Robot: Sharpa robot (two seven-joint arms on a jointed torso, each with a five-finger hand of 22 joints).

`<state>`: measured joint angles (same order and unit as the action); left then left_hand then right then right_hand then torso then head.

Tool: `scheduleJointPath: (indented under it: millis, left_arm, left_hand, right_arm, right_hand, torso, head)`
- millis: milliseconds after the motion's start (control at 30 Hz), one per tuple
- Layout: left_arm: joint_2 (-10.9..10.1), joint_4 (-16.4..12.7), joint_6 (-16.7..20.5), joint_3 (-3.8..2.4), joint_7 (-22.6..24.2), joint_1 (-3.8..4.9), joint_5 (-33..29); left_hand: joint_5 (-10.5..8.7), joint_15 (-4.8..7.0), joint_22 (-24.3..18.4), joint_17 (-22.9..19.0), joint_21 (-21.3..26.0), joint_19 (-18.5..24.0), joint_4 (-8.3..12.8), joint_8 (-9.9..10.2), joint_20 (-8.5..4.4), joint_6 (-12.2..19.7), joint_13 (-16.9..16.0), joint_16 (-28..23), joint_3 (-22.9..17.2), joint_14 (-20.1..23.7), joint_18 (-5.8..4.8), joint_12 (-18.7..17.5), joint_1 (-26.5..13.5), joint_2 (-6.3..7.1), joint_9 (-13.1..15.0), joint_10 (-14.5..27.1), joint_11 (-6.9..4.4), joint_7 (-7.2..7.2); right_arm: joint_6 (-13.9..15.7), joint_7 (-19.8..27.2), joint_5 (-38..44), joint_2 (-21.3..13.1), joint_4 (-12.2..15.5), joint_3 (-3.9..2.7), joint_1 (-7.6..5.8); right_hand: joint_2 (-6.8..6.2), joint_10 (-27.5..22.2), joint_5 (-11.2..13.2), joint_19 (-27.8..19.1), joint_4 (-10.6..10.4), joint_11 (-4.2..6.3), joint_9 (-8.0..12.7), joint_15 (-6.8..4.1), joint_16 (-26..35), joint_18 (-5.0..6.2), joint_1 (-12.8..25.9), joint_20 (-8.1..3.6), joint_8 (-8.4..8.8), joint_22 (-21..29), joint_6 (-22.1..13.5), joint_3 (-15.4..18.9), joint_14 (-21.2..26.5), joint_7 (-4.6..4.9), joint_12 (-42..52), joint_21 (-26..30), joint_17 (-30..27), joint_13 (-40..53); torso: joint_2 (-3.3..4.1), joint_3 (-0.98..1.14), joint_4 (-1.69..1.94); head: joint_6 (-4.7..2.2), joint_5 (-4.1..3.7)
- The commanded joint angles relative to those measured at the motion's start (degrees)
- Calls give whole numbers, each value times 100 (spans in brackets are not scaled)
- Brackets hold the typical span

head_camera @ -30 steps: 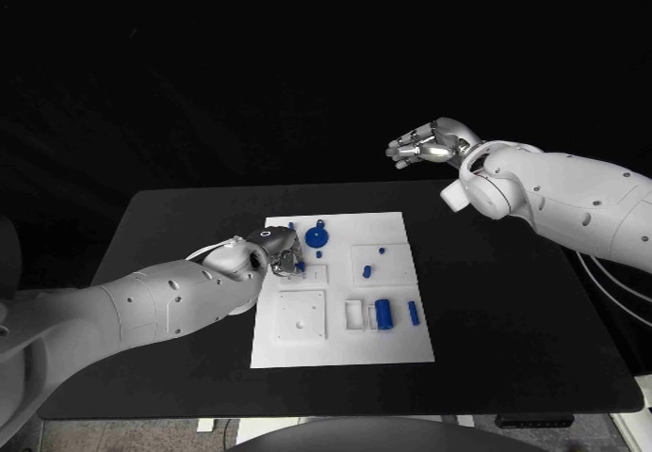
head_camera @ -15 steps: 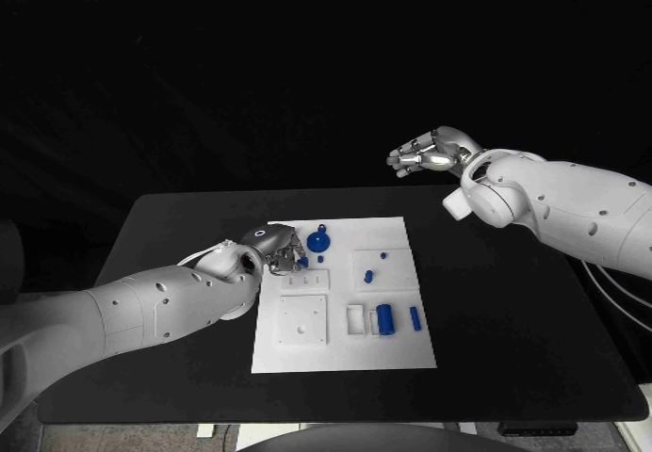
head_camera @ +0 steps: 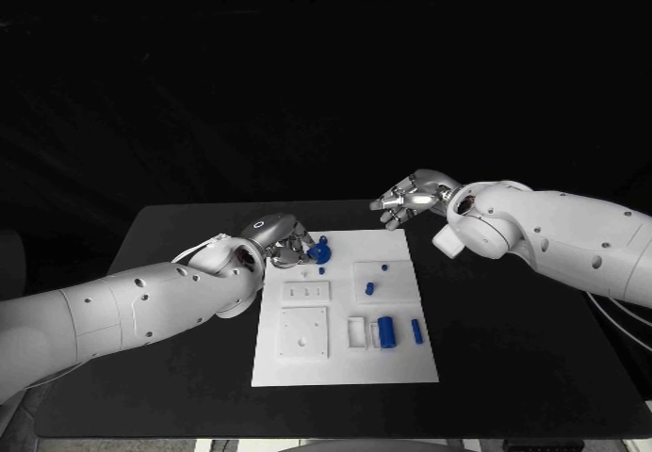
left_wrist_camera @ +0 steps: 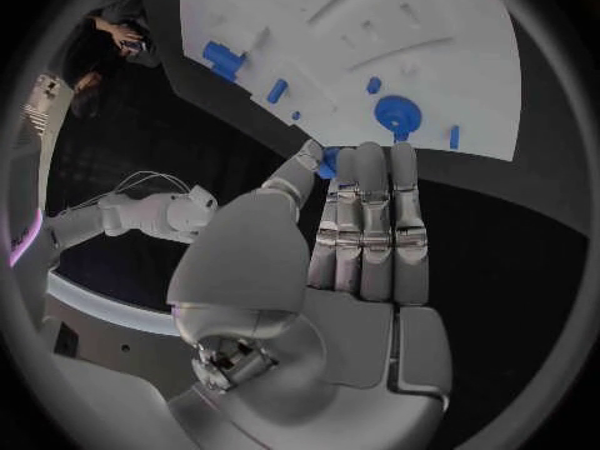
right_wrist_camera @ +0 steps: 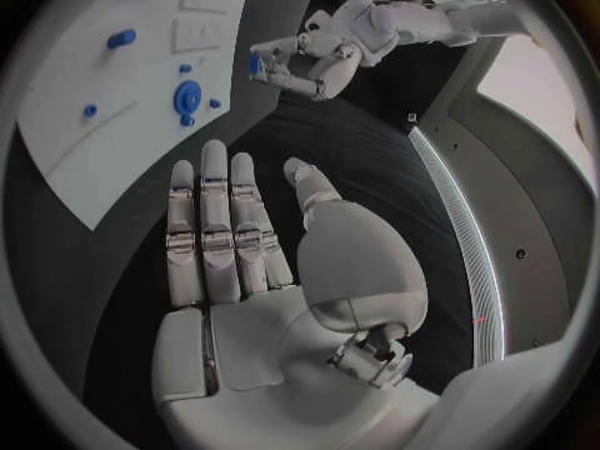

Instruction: Assemble the parts on the task board

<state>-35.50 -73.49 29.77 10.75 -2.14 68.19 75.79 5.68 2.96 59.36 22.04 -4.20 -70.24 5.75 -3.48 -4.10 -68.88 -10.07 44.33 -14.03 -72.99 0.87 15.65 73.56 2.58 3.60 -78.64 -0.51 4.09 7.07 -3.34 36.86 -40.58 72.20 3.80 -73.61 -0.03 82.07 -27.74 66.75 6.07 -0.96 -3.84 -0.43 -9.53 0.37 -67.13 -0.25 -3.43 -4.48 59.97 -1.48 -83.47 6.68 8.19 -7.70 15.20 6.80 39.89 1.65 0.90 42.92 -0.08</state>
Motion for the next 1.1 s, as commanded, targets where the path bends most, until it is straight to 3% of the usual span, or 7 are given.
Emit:
scheduleJointPath:
  millis: [33, 100, 167, 267, 667, 767, 1100]
  left_arm:
    - [-47, -163, 132, -34, 101, 55, -172]
    - [-73, -238, 139, -51, 100, 85, -181]
    - [-95, -309, 146, -65, 97, 111, -187]
    - [-113, -376, 151, -80, 92, 135, -193]
    - [-102, -436, 139, -100, 93, 161, -152]
    - [-93, -441, 135, -101, 95, 163, -148]
    - [-81, -457, 124, -101, 101, 167, -101]
  left_hand:
    - [-10, 9, -8, 7, 14, -38, -29, -14, -9, -13, 0, -39, -9, -50, -53, -20, 8, 49, 8, -49, -6, -31]
    - [-10, 12, -10, 10, 11, -44, -32, -12, -11, -21, 2, -38, -8, -58, -53, -23, 8, 51, 7, -59, -9, -33]
    - [-11, 13, -11, 12, 10, -47, -33, -12, -12, -28, 3, -39, -11, -61, -53, -26, 14, 46, 7, -65, -11, -35]
    - [-12, 15, -15, 14, 9, -50, -39, -10, -14, -34, 10, -43, -11, -67, -53, -38, 14, 47, 6, -71, -12, -36]
    - [-4, 14, -19, 24, 8, -47, -47, -10, -17, -105, 36, -77, -13, -71, -57, -94, 50, 44, 6, -100, -16, -53]
    - [-4, 14, -19, 24, 8, -47, -47, -10, -17, -105, 36, -77, -13, -71, -57, -94, 50, 44, 6, -100, -16, -53]
    - [-1, 14, -19, 27, 8, -45, -51, -9, -17, -98, 42, -85, -12, -75, -56, -108, 54, 45, 6, -104, -16, -51]
  right_arm:
    - [-352, -707, -41, -19, 212, 48, 11]
    - [-341, -844, -93, -25, 329, 88, 14]
    - [-313, -987, -180, -27, 452, 127, 16]
    - [-233, -1158, -338, -26, 613, 176, 19]
    - [482, -1276, -1030, 117, 1017, 327, 33]
    - [657, -1213, -1121, 154, 1057, 342, 43]
    - [1008, -1165, -1212, 280, 1059, 356, 70]
  right_hand:
    - [-69, 190, 34, 420, 2, 96, 5, -152, -380, -20, -31, -196, -22, -1, 43, 32, -253, -53, 366, -105, 715, 309]
    - [-67, 71, 33, 761, -7, 154, 0, -251, -1021, -33, -49, -328, -35, -21, 86, 88, -131, -93, 955, -211, 1814, 900]
    - [-6, -304, 28, 867, -22, 177, 1, -284, -1737, -24, -59, -362, -26, -48, 84, 111, 263, -99, 1834, -295, 2917, 1777]
    - [-2, -526, 39, 900, -25, 187, 1, -304, -2057, -24, -39, -406, -21, -98, 75, 112, 400, -101, 2321, -414, 3468, 2280]
    - [14, -561, 313, 824, -140, 165, 6, -290, -2008, -20, 32, -389, -18, -123, -81, 254, 388, -77, 2417, -541, 3707, 2438]
    - [33, -561, 486, 814, -212, 156, 5, -284, -1984, -21, 41, -382, -19, -113, -90, 369, 386, -77, 2421, -550, 3722, 2446]
    - [78, -561, 580, 806, -358, 142, 14, -275, -1954, -20, 29, -374, -15, -92, -176, 545, 375, -61, 2432, -565, 3749, 2462]
  torso:
    - [0, -2, 2]
    - [1, -1, 2]
    - [4, -3, 0]
    - [12, -3, -5]
    - [20, 2, 1]
    - [24, -1, 8]
    - [18, -1, -4]
  head:
    - [-50, 15]
    - [-75, 23]
    - [-97, 27]
    - [-115, 29]
    - [-189, 26]
    - [-190, 29]
    - [-176, 51]
